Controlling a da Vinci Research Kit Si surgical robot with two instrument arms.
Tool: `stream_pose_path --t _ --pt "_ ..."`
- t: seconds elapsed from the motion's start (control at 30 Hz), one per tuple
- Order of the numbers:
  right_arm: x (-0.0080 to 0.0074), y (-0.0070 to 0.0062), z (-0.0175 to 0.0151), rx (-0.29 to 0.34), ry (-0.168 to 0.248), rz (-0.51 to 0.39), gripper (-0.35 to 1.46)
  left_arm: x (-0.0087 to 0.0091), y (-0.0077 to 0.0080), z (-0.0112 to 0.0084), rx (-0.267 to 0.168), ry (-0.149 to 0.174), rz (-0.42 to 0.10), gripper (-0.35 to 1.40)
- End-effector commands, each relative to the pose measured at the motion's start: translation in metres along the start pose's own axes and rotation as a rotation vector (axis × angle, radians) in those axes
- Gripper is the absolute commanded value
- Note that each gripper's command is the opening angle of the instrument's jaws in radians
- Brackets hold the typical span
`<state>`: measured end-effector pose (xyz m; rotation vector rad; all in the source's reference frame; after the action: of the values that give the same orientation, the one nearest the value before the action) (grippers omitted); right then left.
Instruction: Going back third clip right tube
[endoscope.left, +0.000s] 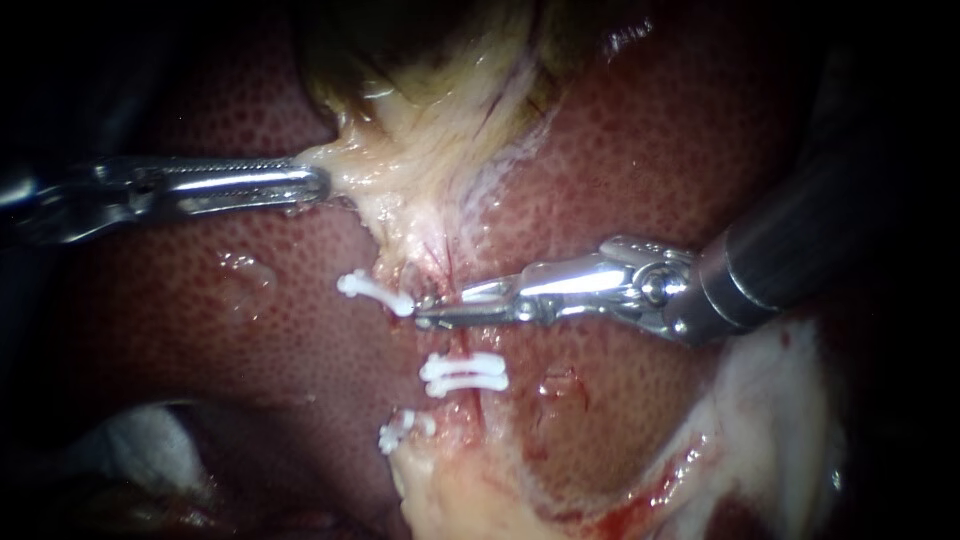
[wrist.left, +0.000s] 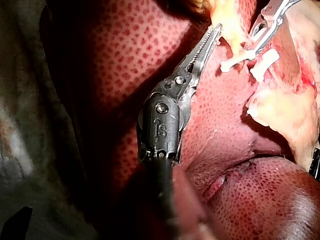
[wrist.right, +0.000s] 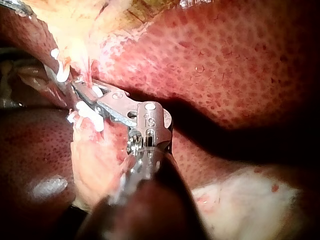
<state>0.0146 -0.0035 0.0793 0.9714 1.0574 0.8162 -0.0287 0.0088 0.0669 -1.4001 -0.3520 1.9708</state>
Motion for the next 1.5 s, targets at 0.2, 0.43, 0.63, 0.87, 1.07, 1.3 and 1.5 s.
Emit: stream_pose_path --t 0.2,0.43,0.63,0.87,1.07,1.3,1.5 --pt "0.0000 0.0000 0.0000 0.003 -0.001 0.006 -0.35 0.0000 0.0000 -0.0001 -0.001 0.000 0.000 -0.35" --pt "-0.0001 0.0000 0.0000 0.008 -0.005 0.017 -0.35 -0.0001 -0.0002 -0.0002 0.002 0.000 0.000 -0.35" --pt "-0.0001 -0.0001 0.0000 0.013 0.010 0.017 0.17 -0.0001 -0.0002 -0.0003 0.002 0.000 0.000 -0.35" --pt "0.0007 0.0004 -0.0003 -0.046 0.052 -0.108 0.49 -0.0001 -0.0003 -0.0003 0.001 0.000 0.001 -0.35" --pt "0.0009 0.0004 -0.0016 -0.062 0.057 -0.162 0.49 -0.0001 -0.0003 -0.0004 0.001 0.000 0.001 -0.35" --pt "0.0001 -0.0005 -0.0039 -0.051 0.047 -0.199 0.49 -0.0002 -0.0004 -0.0005 0.003 0.000 0.001 -0.35" --pt "-0.0003 -0.0012 -0.0036 -0.036 0.039 -0.200 0.49 -0.0002 -0.0004 -0.0004 0.003 0.000 0.001 -0.35"
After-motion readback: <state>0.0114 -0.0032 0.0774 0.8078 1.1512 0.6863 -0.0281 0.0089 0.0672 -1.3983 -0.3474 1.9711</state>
